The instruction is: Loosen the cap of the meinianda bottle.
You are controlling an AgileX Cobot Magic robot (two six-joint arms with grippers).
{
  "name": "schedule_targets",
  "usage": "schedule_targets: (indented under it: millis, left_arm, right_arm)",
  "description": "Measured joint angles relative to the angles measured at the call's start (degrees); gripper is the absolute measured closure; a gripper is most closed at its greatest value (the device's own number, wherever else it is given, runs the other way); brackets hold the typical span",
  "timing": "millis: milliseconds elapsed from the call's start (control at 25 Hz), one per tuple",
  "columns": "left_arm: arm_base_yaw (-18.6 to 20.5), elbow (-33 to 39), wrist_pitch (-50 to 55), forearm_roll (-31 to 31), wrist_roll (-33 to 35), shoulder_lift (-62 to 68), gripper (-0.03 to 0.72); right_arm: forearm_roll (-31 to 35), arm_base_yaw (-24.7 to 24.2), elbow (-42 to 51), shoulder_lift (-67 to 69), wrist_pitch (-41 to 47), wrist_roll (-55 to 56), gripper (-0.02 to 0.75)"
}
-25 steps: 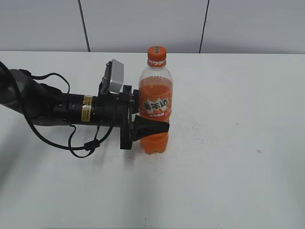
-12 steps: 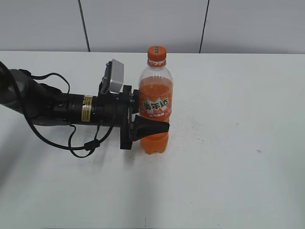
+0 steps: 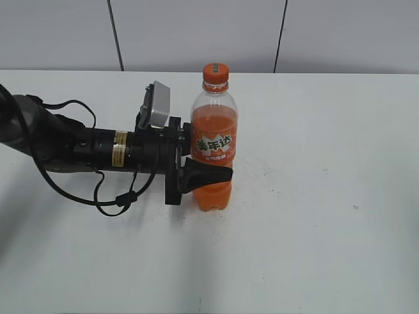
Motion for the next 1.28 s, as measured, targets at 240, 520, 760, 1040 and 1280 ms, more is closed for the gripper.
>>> schedule_targets:
  millis: [240,520,760,1040,1280]
  left_arm:
    - [0.00,0.00,0.00,0.00,0.00,0.00,0.274]
    - [0.00,0.00,-0.10,-0.04,0.00,0.00,0.274]
    - [0.00,0.00,-0.16,-0.06,0.00,0.00,0.274]
    - [0.00,0.00,0.01,-0.84,0.00,0.00,0.274]
    - [0.00,0.00,0.13,-1.14,0.00,0.00,0.274]
  right_arm:
    - [0.00,0.00,-10.31,19.17,3.20,4.24,0.225]
    - [0.21,0.00,-20.26,41.71,4.32,4.15,0.225]
    - [0.59,0.00,-27.31,52.53,3.13,0.33,0.225]
    - [5.47,0.14,-40.76,61.11,4.37,5.00,0.225]
    - [7.89,5.55,-50.16,66.98,4.39,10.45,0.225]
